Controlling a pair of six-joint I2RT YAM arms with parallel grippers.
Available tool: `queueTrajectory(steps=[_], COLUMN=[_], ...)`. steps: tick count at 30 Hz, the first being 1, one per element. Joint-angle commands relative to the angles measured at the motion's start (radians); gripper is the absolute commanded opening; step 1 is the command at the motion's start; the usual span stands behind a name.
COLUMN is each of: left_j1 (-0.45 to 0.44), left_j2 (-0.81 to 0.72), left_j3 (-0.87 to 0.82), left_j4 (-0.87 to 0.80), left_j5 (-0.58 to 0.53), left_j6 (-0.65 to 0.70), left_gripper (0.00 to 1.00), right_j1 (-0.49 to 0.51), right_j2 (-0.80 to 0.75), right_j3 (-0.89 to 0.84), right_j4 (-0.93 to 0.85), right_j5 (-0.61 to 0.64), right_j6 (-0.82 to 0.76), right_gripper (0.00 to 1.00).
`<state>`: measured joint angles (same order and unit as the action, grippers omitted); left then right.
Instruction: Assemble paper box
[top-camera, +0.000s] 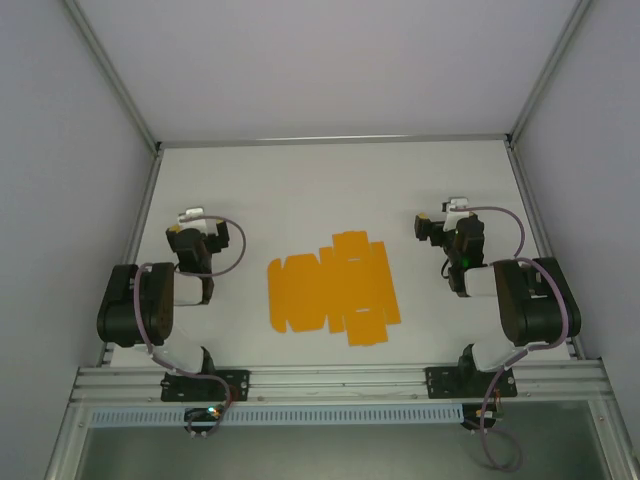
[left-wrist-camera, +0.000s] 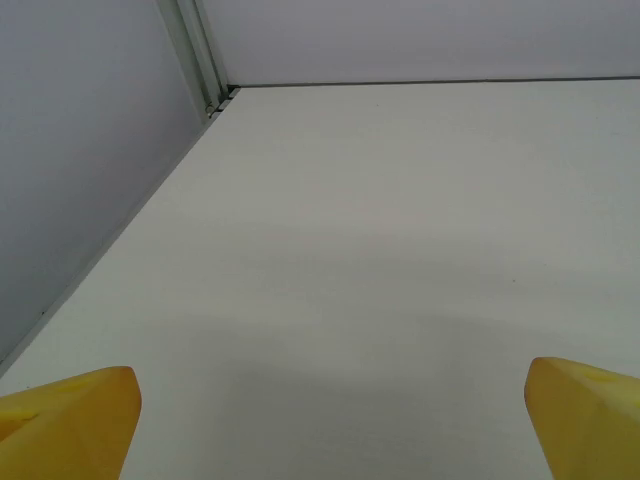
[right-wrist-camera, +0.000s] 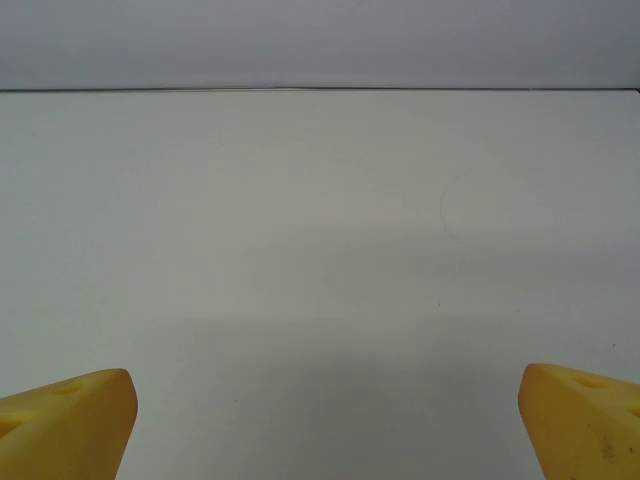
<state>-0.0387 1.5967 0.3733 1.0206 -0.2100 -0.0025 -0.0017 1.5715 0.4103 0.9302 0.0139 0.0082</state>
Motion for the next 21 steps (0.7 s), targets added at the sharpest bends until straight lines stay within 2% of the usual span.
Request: queueTrajectory(steps=[1, 10, 13, 21], left_j1=[-0.003, 0.0, 0.027, 0.03], left_j2=[-0.022, -0.024, -0.029, -0.029], left_j3=[-0.012, -0.009, 0.002, 0.005], left_j4=[-0.019, -0.025, -0.055, -0.063], left_j5=[-0.012, -0.002, 0.055, 0.081], left_j6=[0.022, 0.019, 0.004, 0.007], left_gripper=[1.0, 1.0, 1.0, 1.0], right_j1=[0.006, 0.006, 0.003, 0.002], right_j2=[-0.025, -0.024, -0.024, -0.024], right_j3=[-0.009, -0.008, -0.007, -0.005], right_j4=[-0.02, -0.021, -0.024, -0.026], right_j5=[-0.014, -0.015, -0.018, -0.025], right_j6=[0.017, 0.018, 0.02, 0.023], right_gripper=[1.0, 1.0, 1.0, 1.0])
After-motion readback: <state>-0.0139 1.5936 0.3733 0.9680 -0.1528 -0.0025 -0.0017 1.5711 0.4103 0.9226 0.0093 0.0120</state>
